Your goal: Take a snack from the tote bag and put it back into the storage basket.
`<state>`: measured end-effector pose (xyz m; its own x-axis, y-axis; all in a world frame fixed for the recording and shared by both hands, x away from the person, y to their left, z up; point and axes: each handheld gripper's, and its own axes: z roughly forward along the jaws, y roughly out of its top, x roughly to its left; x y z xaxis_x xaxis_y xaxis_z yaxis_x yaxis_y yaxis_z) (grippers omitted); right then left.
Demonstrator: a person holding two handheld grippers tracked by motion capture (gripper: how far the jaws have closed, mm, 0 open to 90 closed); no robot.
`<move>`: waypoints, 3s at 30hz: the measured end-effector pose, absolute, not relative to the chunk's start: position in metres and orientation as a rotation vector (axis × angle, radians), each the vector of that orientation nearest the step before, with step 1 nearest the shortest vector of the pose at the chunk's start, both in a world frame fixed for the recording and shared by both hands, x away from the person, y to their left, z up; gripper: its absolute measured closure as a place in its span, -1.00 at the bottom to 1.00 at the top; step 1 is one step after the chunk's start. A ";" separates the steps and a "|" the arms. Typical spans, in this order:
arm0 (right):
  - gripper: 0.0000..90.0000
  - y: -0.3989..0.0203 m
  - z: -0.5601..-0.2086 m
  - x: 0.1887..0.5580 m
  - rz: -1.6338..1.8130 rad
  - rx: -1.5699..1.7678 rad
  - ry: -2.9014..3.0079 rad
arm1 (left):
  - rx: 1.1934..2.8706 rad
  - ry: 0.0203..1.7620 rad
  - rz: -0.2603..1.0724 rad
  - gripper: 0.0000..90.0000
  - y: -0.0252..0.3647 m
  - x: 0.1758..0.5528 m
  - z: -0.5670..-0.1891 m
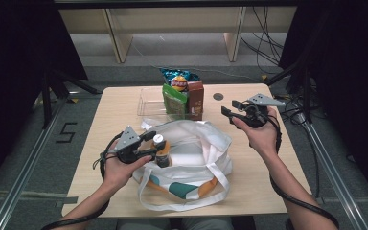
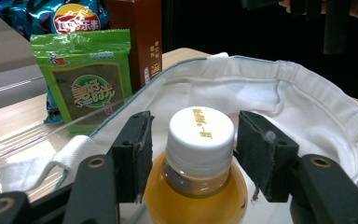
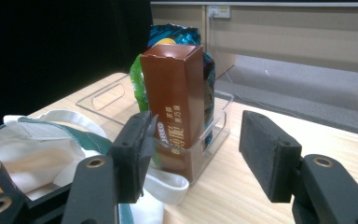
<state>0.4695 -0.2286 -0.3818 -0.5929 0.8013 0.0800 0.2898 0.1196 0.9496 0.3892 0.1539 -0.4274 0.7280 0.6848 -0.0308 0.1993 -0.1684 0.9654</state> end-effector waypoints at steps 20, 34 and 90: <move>0.00 -0.231 -0.382 0.470 1.491 1.068 1.944 | 1.732 0.716 0.496 0.29 0.154 0.391 -0.429; 0.00 -0.231 -0.379 0.468 1.509 1.094 1.928 | 1.694 0.706 0.508 0.30 0.160 0.386 -0.414; 0.00 -0.231 -0.379 0.469 1.519 1.096 1.924 | 1.570 0.710 0.579 0.30 0.180 0.393 -0.355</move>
